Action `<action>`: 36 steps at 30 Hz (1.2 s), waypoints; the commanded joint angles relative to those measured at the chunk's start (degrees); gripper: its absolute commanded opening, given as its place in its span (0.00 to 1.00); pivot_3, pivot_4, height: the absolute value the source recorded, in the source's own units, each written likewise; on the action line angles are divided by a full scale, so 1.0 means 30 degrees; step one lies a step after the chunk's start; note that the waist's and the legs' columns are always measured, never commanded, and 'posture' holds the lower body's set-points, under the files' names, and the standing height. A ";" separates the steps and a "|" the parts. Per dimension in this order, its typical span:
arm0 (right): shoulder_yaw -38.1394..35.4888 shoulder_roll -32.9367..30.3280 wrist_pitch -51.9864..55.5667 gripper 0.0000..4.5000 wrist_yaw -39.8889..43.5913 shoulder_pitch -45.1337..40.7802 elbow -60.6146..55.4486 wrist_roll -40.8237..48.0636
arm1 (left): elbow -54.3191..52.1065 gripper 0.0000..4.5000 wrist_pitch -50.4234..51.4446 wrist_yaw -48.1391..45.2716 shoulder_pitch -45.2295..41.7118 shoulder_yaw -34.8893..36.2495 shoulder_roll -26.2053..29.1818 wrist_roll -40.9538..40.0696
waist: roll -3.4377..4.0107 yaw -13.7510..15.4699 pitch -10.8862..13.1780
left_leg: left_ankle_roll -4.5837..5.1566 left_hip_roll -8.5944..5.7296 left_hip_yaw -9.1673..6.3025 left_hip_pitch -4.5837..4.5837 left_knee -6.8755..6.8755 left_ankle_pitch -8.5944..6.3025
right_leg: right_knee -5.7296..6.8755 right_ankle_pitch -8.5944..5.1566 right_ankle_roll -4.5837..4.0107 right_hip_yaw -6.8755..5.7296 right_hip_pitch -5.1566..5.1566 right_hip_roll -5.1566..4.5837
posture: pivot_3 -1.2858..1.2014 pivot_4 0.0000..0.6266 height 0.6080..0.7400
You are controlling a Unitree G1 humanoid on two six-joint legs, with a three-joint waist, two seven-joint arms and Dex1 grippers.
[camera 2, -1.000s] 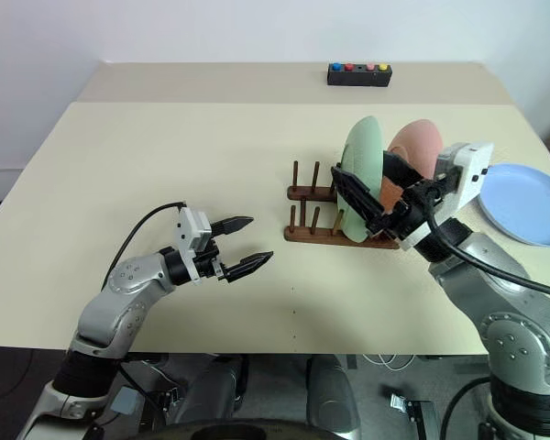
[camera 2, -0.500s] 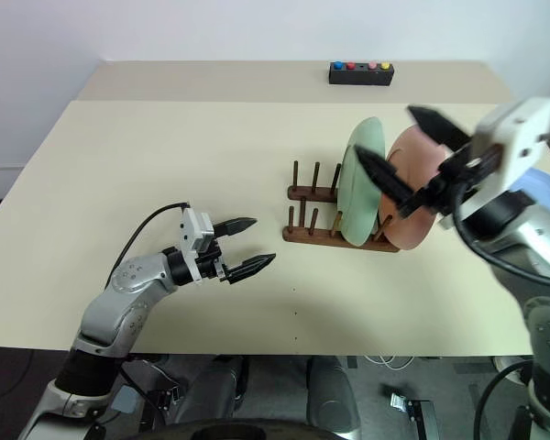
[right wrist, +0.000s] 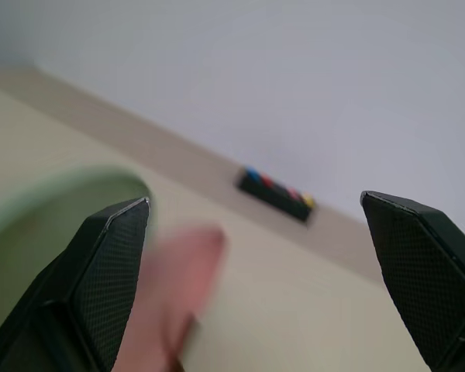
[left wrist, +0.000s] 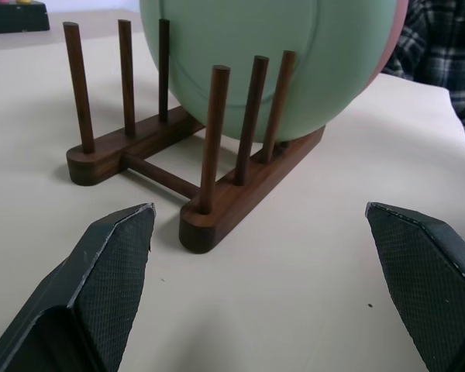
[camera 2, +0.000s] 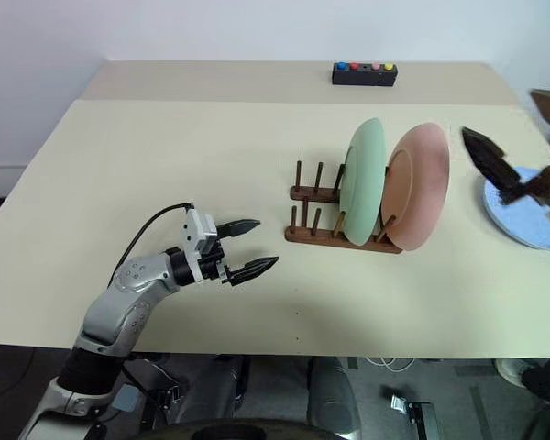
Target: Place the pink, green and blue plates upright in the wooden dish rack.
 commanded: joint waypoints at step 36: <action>1.1623 -0.0983 -1.3735 0.02 -0.6408 -0.7290 2.0426 -1.5537 | -0.1193 1.00 0.0163 0.0905 -0.0393 -0.0412 0.0068 0.0158 | 0.0176 -0.0297 -0.0028 | 0.0005 0.0001 0.0070 0.0133 -0.0009 -0.0004 | 0.0013 0.0033 0.0036 0.0050 0.0083 -0.0007 | 0.52 0.24 1.00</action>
